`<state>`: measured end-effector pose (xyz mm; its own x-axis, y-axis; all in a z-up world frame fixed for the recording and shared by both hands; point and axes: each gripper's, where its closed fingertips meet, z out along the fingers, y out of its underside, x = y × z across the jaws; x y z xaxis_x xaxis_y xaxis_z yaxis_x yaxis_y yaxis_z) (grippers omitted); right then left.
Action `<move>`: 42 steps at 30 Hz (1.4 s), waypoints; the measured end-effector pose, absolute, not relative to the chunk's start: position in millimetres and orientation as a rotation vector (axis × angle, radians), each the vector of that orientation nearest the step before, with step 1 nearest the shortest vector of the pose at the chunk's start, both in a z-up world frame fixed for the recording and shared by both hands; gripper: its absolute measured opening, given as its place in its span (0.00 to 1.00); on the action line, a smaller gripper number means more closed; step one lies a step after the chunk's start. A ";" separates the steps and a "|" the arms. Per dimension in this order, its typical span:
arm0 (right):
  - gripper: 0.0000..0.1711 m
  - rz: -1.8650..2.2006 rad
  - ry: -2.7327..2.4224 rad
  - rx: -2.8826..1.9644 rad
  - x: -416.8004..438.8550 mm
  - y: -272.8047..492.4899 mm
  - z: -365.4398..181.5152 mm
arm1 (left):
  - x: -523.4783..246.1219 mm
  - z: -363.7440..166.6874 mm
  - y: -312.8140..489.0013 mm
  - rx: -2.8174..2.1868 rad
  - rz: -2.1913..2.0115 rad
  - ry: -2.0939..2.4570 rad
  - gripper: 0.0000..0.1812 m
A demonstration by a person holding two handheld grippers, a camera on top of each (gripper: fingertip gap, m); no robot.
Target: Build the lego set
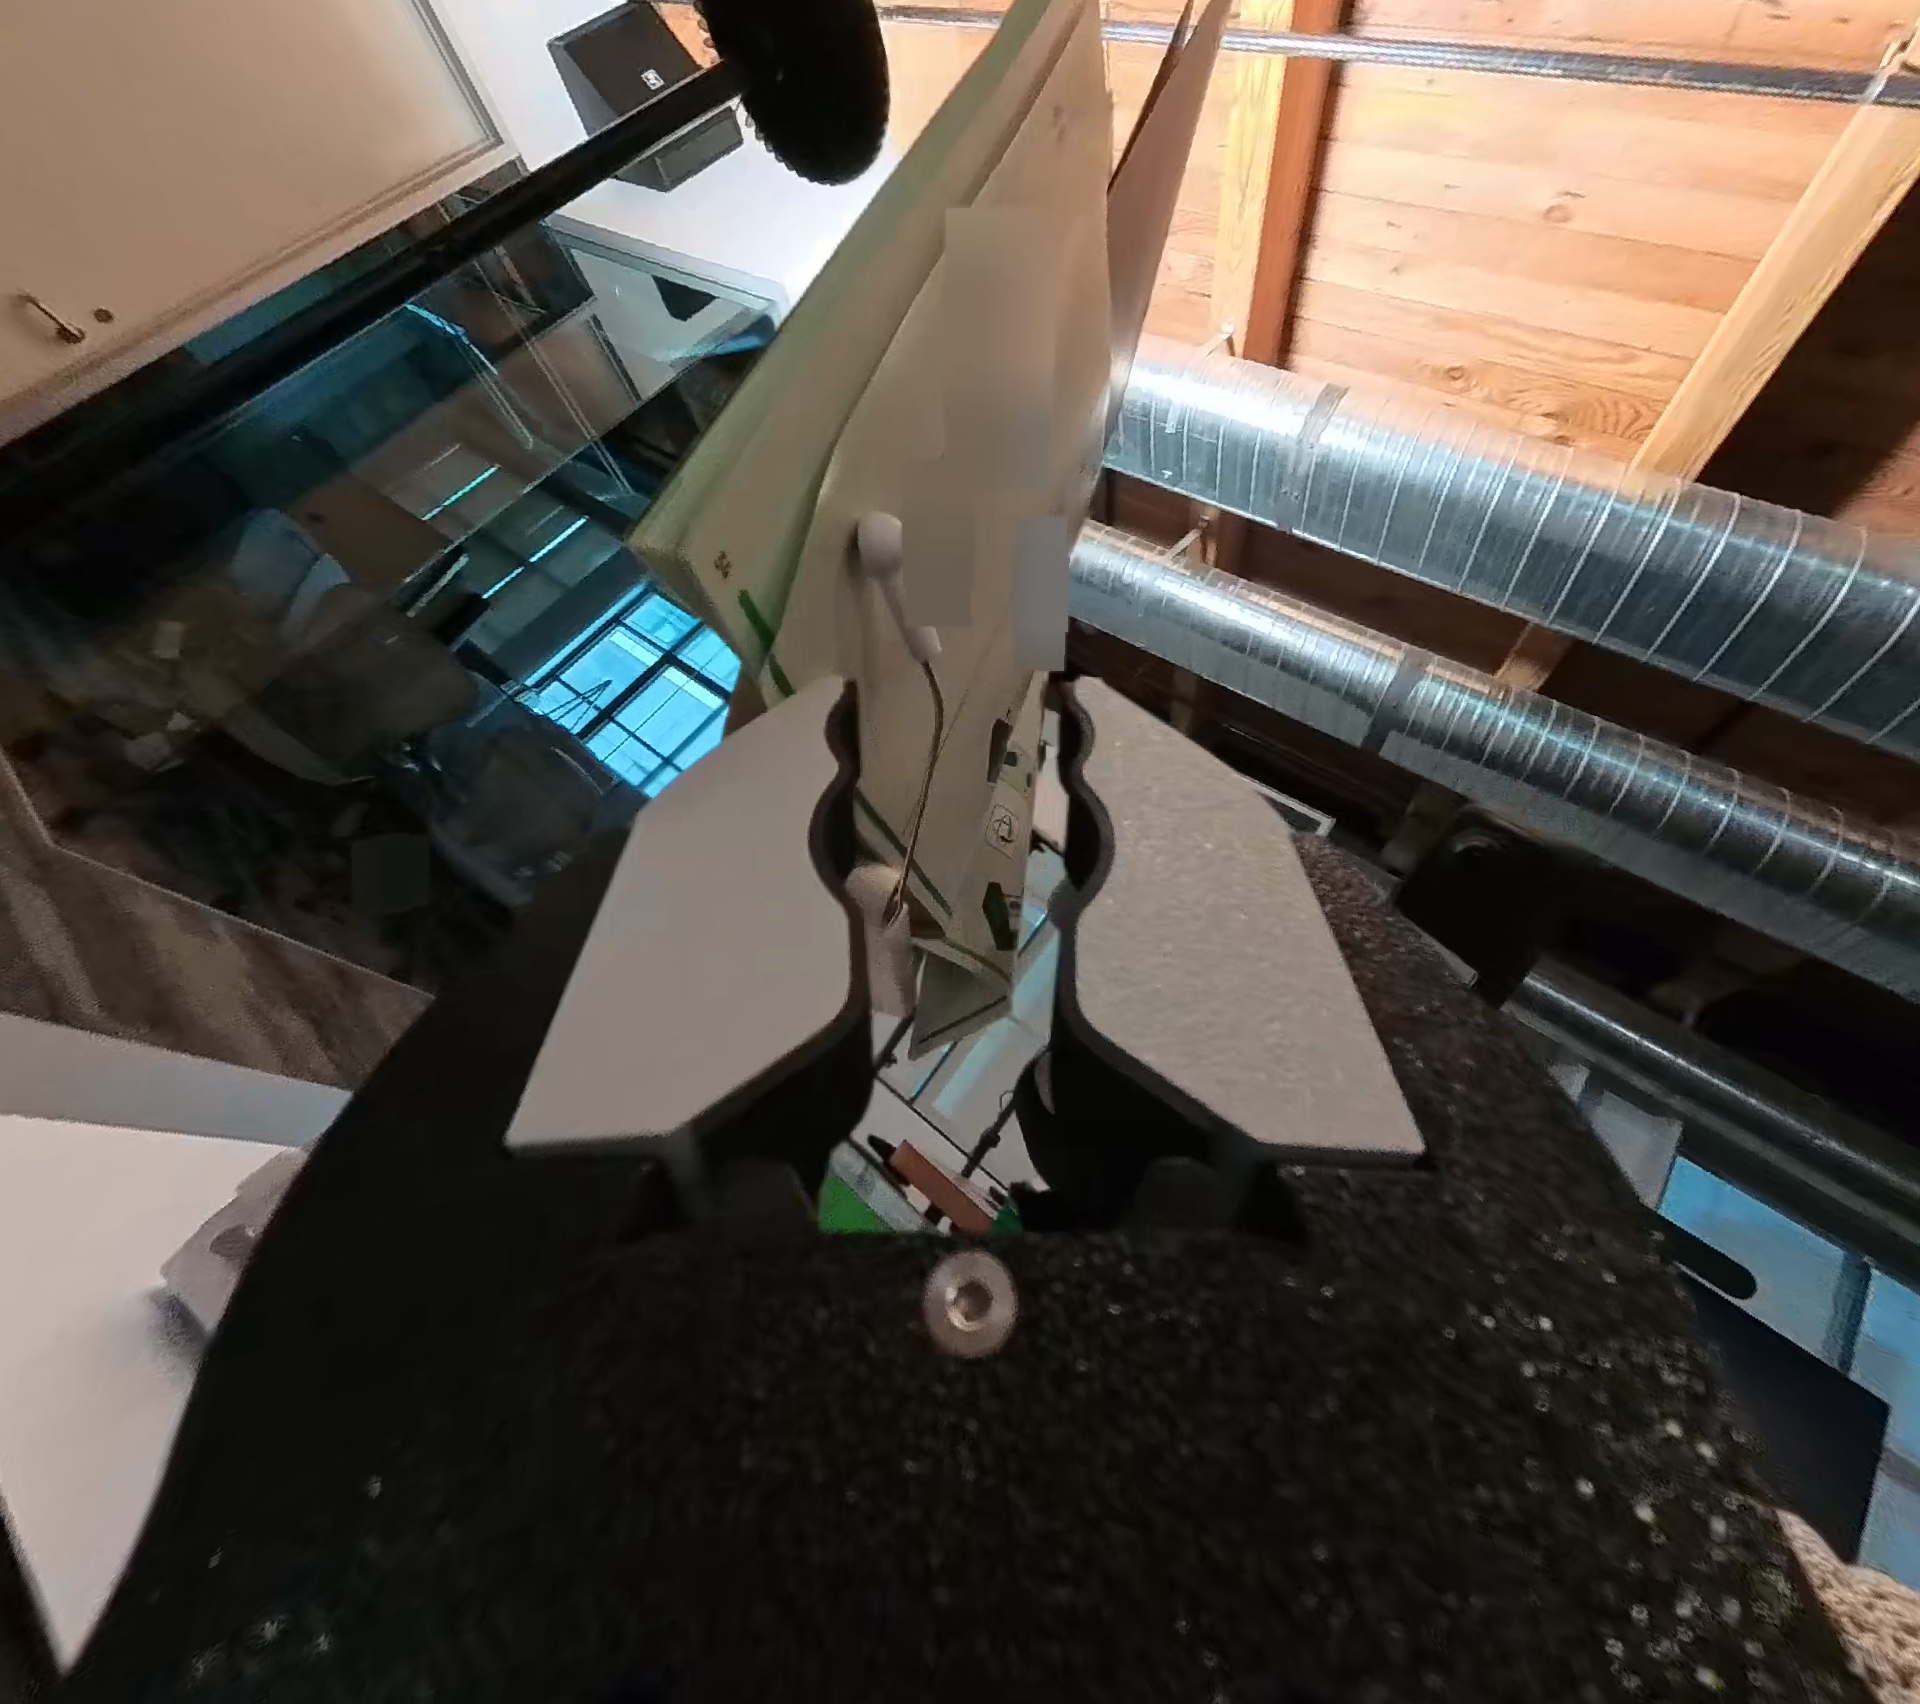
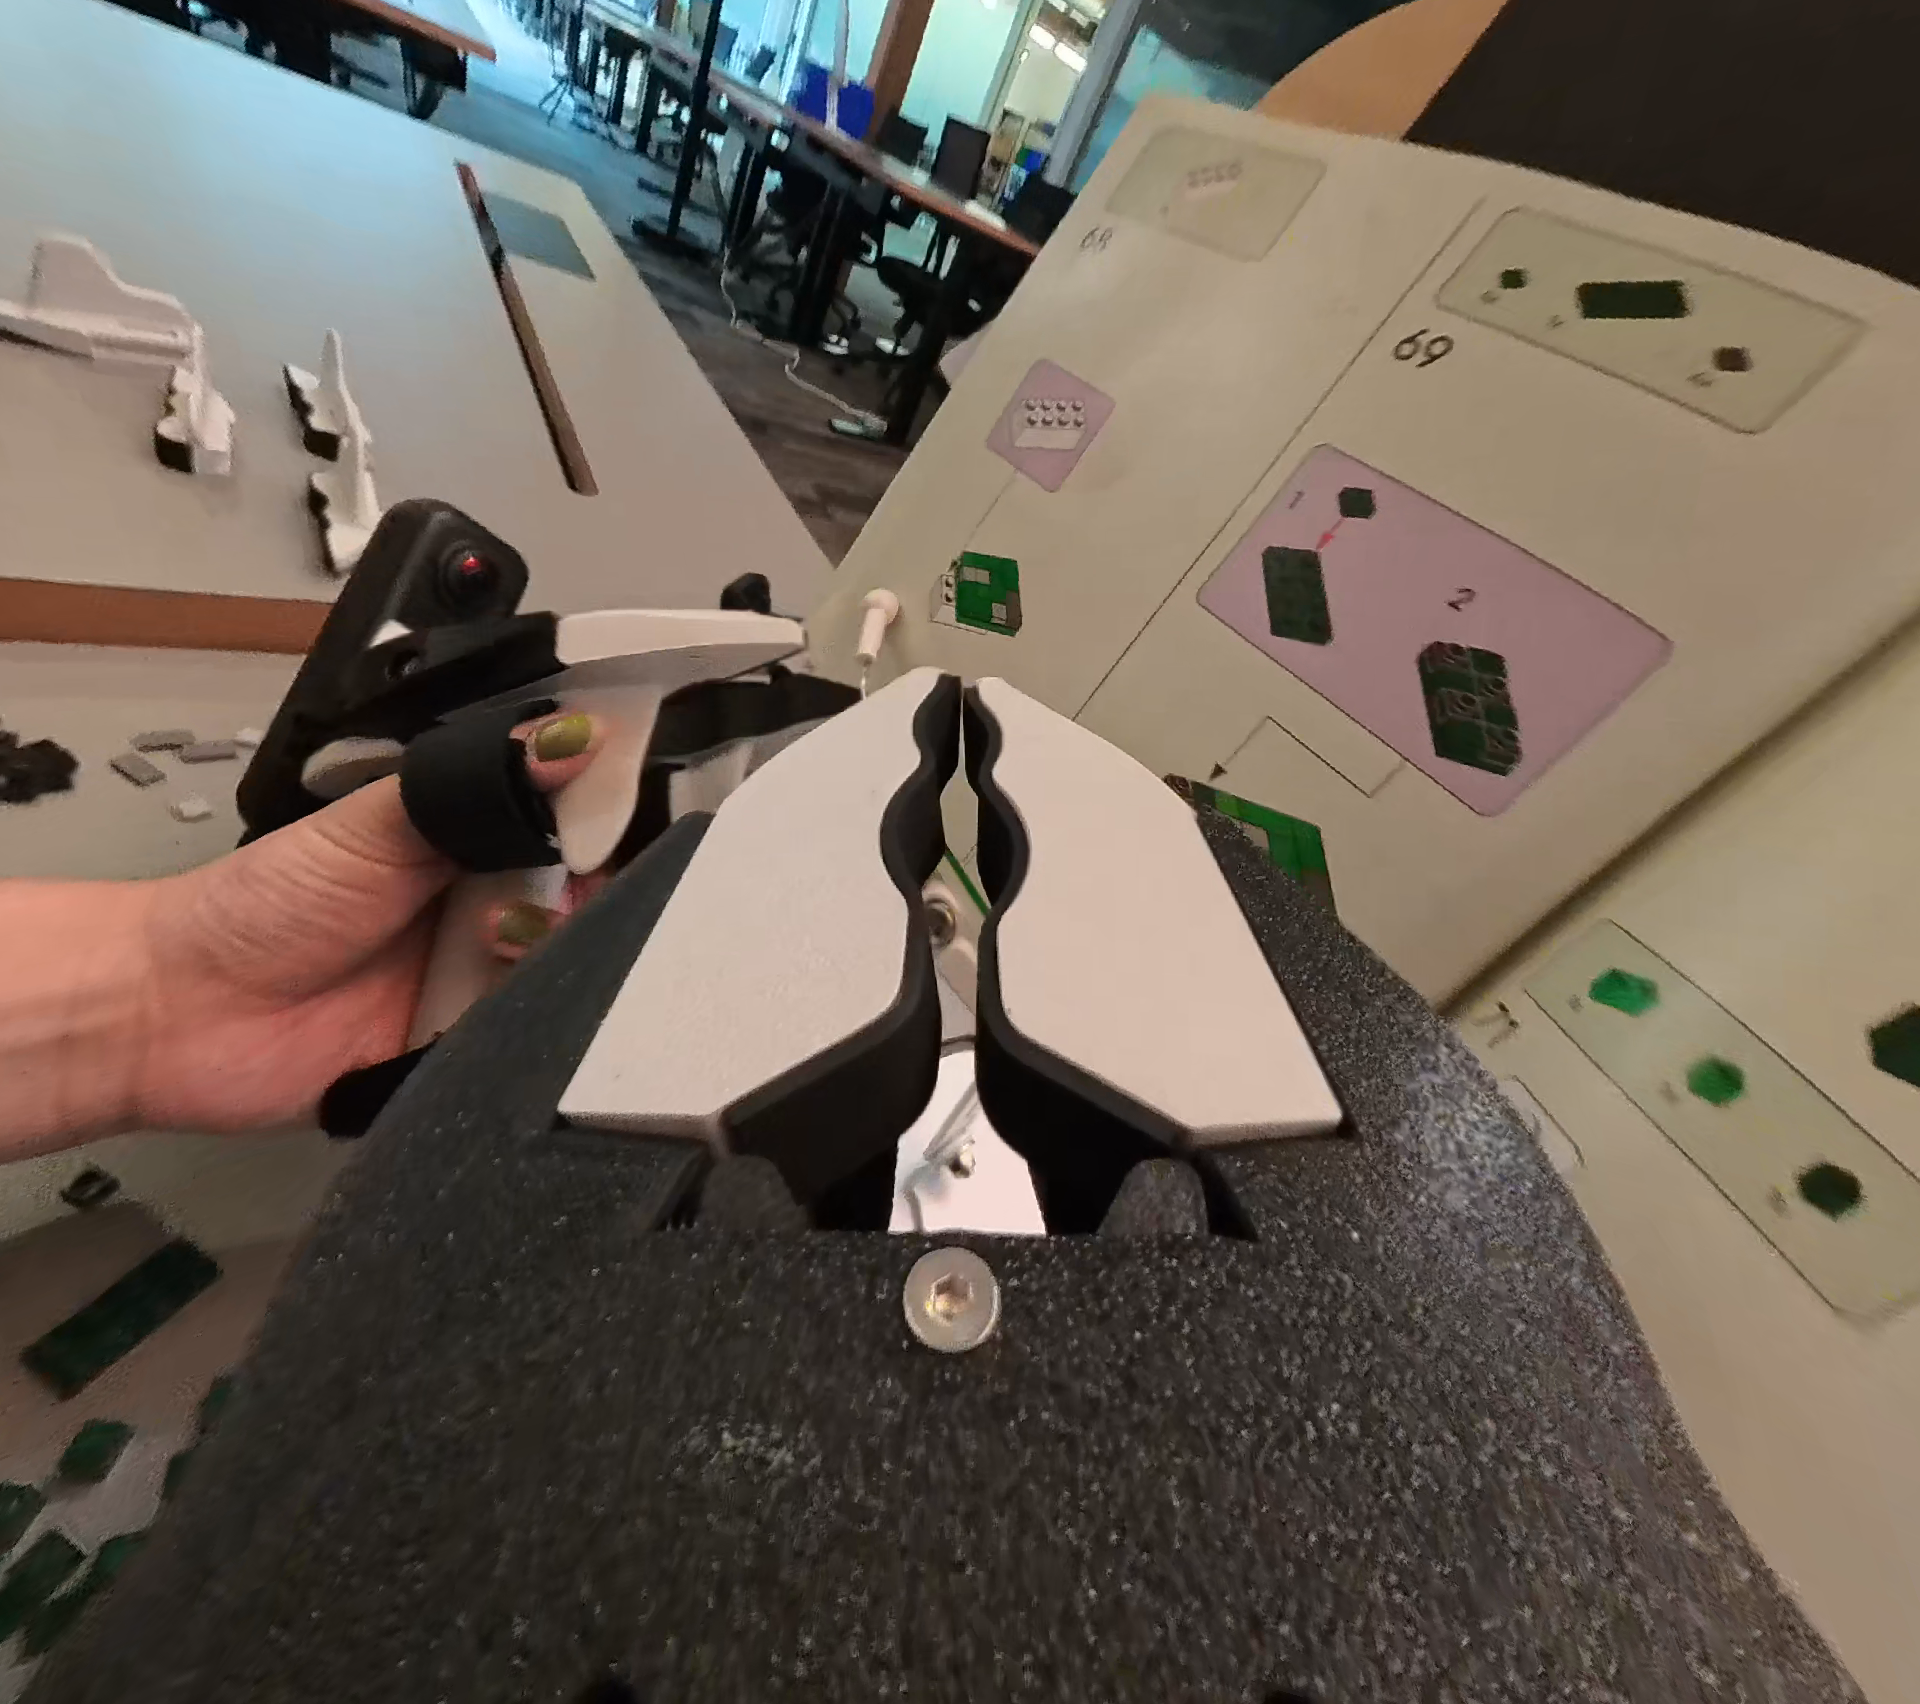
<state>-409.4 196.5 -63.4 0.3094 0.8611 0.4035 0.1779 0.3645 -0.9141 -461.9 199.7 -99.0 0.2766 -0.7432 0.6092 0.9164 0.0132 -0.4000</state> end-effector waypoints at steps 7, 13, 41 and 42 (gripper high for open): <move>0.02 0.558 -0.965 -1.175 -366.3 196.4 -50.5 | -473.4 -108.9 171.4 -0.916 -1.212 -0.372 0.34; 0.11 0.575 -0.811 -1.309 -327.9 143.5 -60.1 | -460.1 -102.3 111.0 -1.183 -0.845 -0.260 0.33; 0.17 0.754 -0.485 -1.445 -222.9 16.7 -187.4 | -340.7 -181.8 14.6 -1.398 0.047 0.182 0.37; 0.17 0.747 -0.484 -1.439 -222.5 16.5 -186.8 | -341.1 -181.7 16.8 -1.399 0.033 0.175 0.37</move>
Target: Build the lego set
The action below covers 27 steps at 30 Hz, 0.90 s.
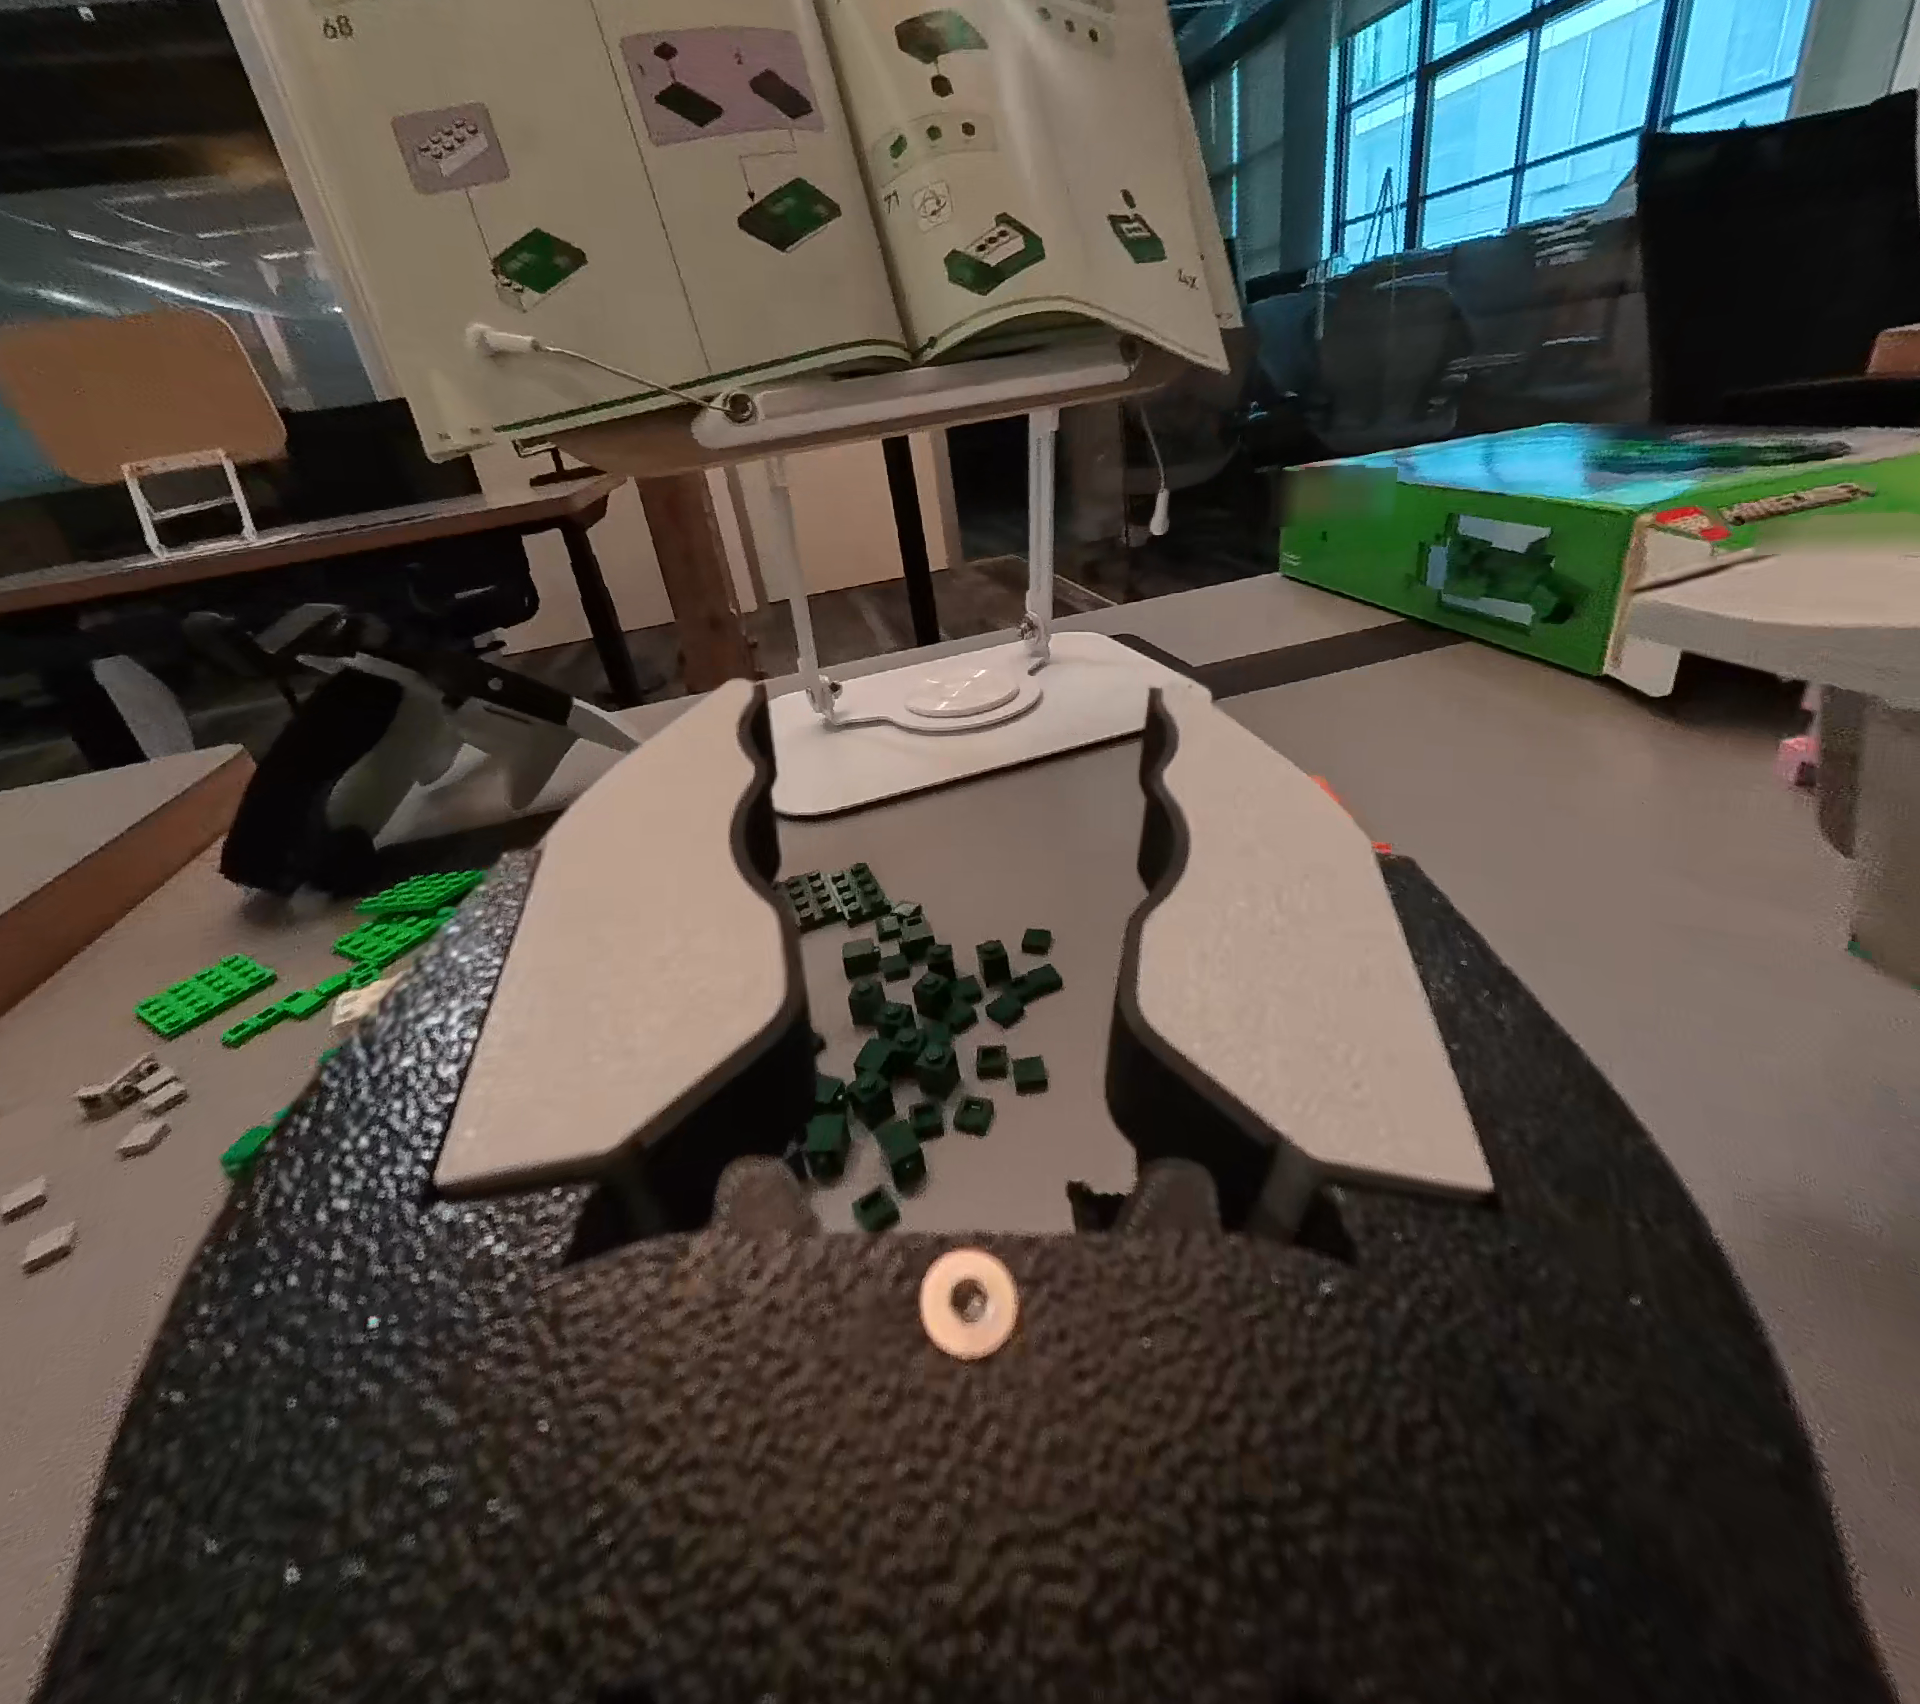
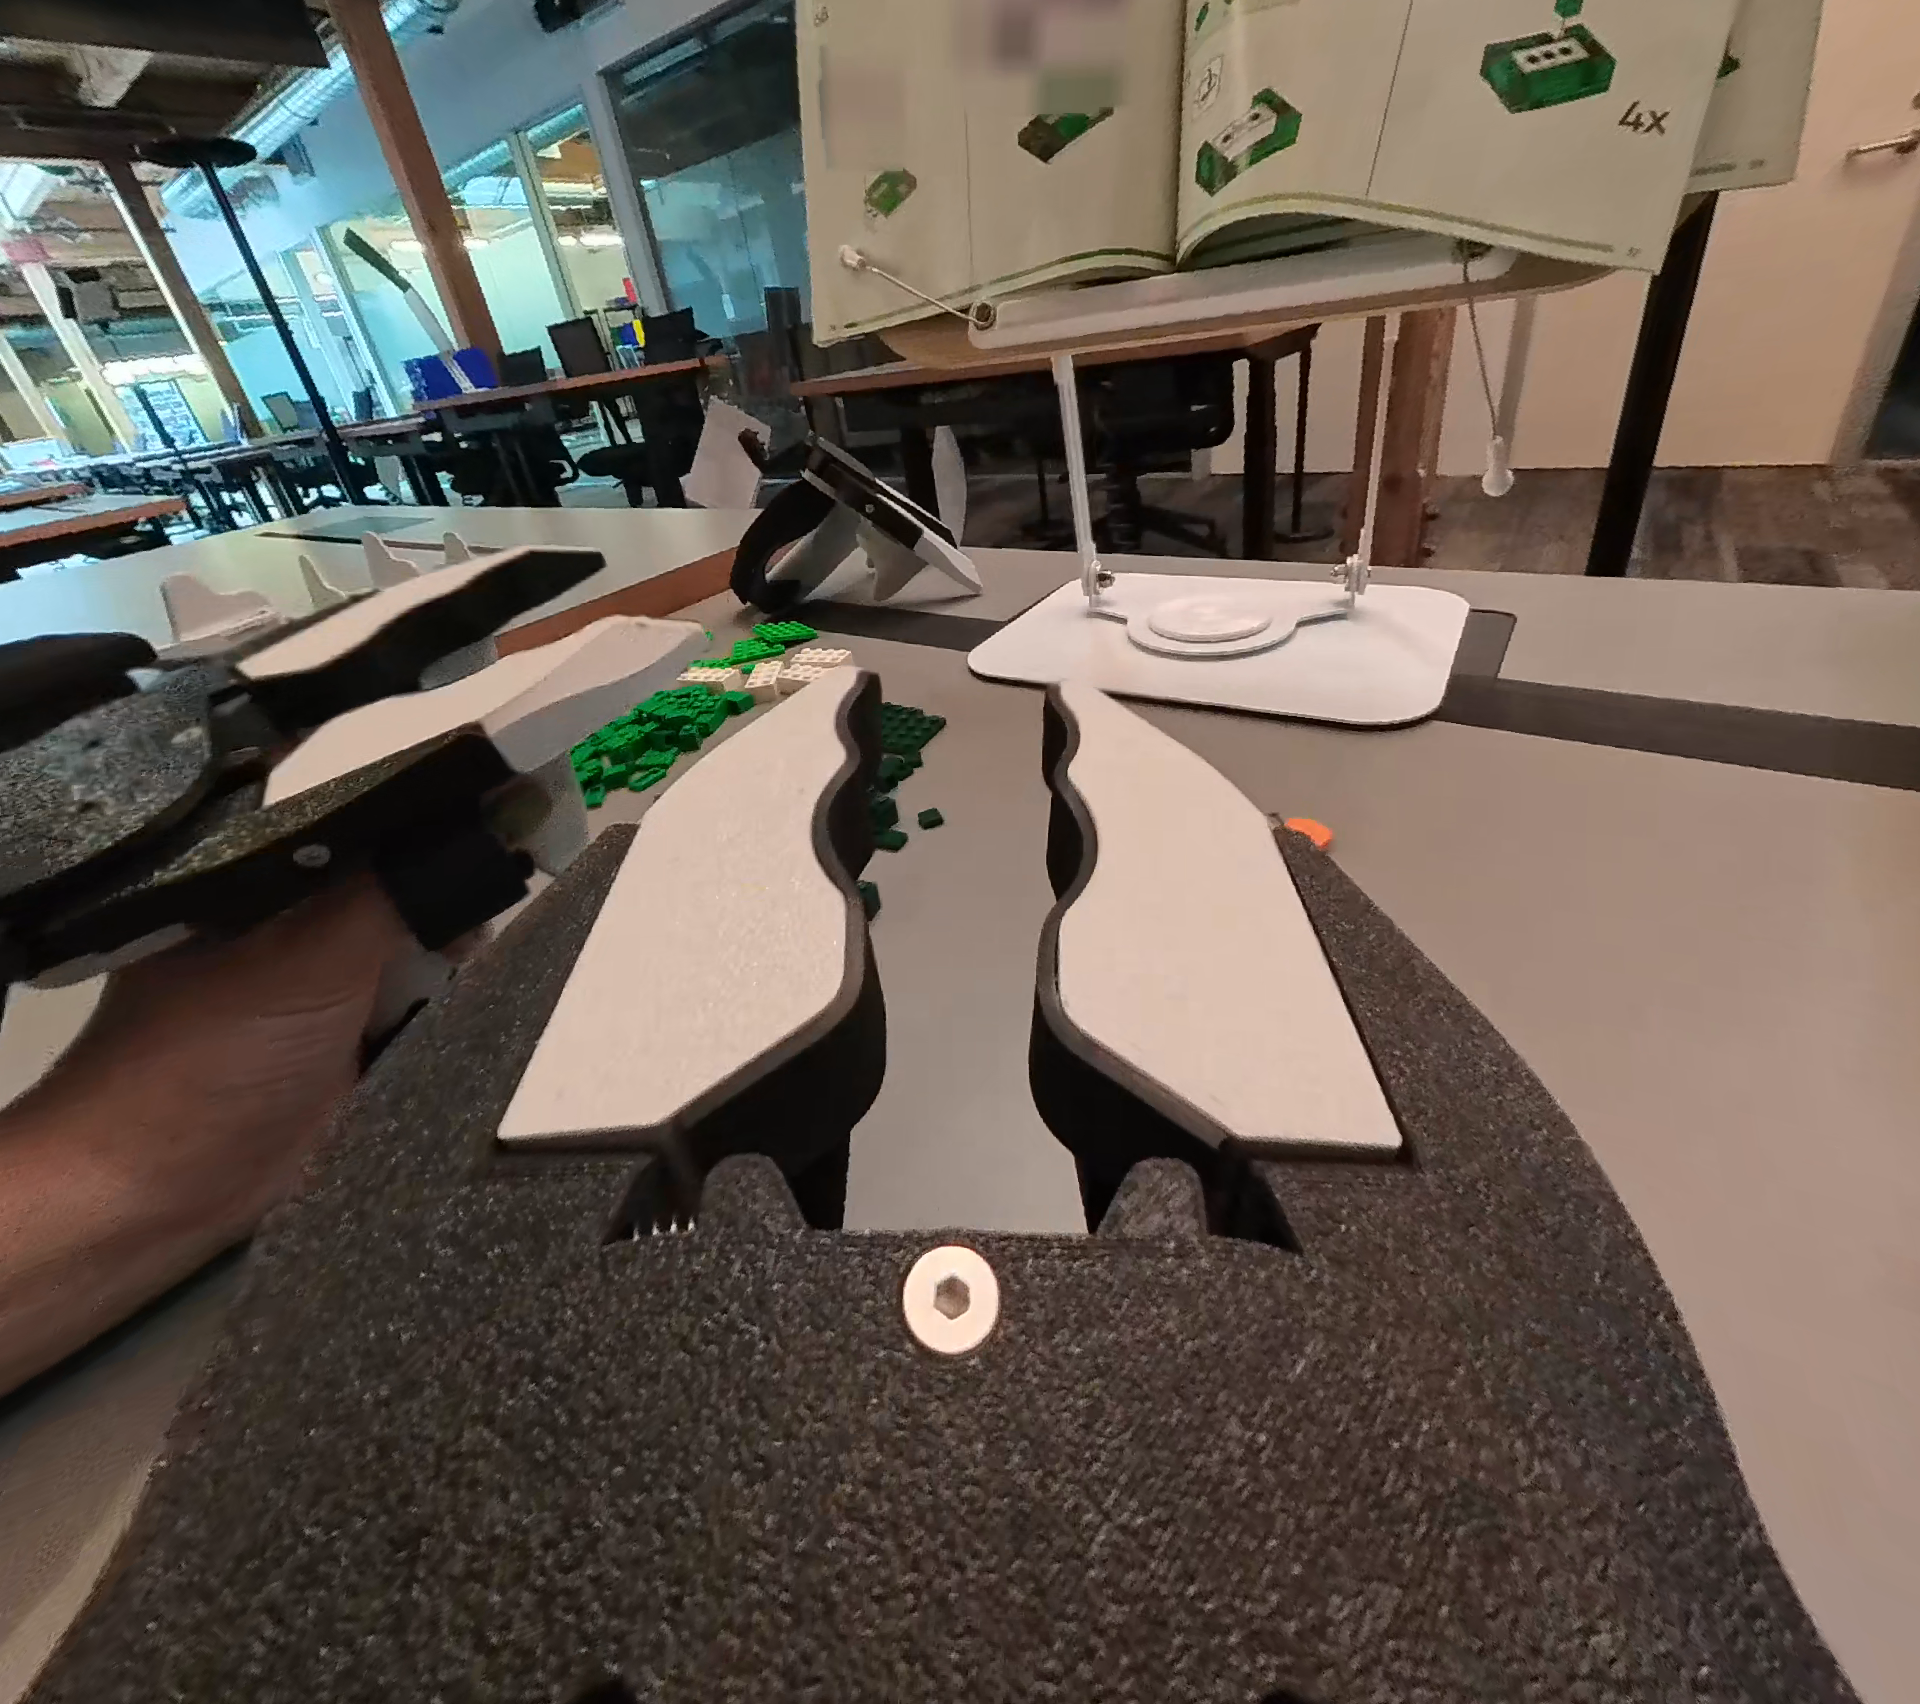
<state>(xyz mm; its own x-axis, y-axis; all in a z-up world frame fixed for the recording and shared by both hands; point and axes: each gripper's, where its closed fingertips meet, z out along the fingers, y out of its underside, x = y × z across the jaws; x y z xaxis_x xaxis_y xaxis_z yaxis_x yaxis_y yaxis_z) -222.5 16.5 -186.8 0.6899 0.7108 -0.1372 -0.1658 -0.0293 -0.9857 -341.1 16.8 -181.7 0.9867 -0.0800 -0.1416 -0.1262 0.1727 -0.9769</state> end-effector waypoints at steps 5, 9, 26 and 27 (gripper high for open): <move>0.17 0.717 -0.517 -1.428 -226.1 13.2 -186.0 | -330.2 -180.9 13.1 -1.395 -0.016 0.232 0.38; 0.17 0.693 -0.524 -1.432 -224.5 10.8 -182.4 | -319.0 -176.8 5.7 -1.405 -0.056 0.276 0.38; 0.19 0.580 -0.459 -1.429 -172.1 11.1 -158.7 | -270.2 -189.2 -3.8 -1.450 -0.210 0.444 0.26; 0.19 0.591 -0.449 -1.434 -171.3 12.1 -160.5 | -269.0 -189.5 -4.5 -1.447 -0.214 0.447 0.26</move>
